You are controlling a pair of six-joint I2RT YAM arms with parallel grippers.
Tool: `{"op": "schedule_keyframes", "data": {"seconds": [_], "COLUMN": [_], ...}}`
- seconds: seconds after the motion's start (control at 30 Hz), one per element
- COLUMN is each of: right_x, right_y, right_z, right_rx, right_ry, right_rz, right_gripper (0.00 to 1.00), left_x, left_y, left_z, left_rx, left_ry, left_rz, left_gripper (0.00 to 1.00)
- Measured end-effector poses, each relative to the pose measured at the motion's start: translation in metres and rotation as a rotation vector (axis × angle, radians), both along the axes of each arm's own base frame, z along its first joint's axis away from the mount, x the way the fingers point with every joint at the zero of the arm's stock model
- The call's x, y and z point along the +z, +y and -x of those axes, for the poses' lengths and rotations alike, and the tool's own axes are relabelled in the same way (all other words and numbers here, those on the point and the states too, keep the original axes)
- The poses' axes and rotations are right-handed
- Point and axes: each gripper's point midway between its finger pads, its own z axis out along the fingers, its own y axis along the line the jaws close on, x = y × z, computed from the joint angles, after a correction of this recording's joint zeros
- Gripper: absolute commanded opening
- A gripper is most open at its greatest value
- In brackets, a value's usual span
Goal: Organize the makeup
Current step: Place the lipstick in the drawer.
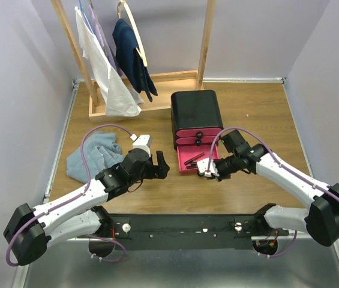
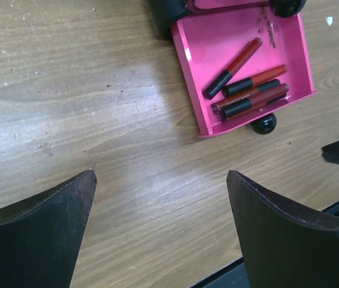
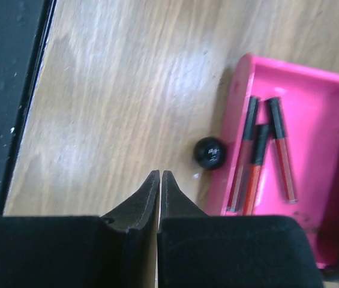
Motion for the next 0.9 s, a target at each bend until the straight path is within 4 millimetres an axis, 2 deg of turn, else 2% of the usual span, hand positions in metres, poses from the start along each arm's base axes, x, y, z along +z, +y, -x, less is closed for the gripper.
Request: {"op": "schedule_keyframes", "data": {"seconds": [0.27,0.47,0.63,0.8,0.9], "right_x": [-0.031,-0.054,-0.060,-0.076,-0.079], "right_y": [-0.017,-0.027,-0.025,-0.027,-0.024], "right_z": [0.008,0.001,-0.013,-0.015,-0.016], "right_rx": [-0.046,-0.103,-0.129,-0.130,-0.127], "right_ry": [0.017,-0.014,-0.063,-0.067,-0.077], "right_rz": [0.069,0.118,0.127,0.165,0.166], "right_gripper": [0.13,0.13,0.13,0.14,0.15], "left_x": [0.018,0.018,0.018,0.019,0.022], "left_y": [-0.009,-0.008,-0.006,-0.004,-0.003], "left_z": [-0.012,-0.013,-0.016,-0.017,-0.018], "left_rx": [-0.002,0.000,0.012,0.020,0.024], "left_ry": [-0.033,-0.032,-0.033,-0.036,-0.042], "left_rz": [0.031,0.031,0.030,0.033,0.040], "left_gripper": [0.99,0.99,0.99,0.99,0.99]}}
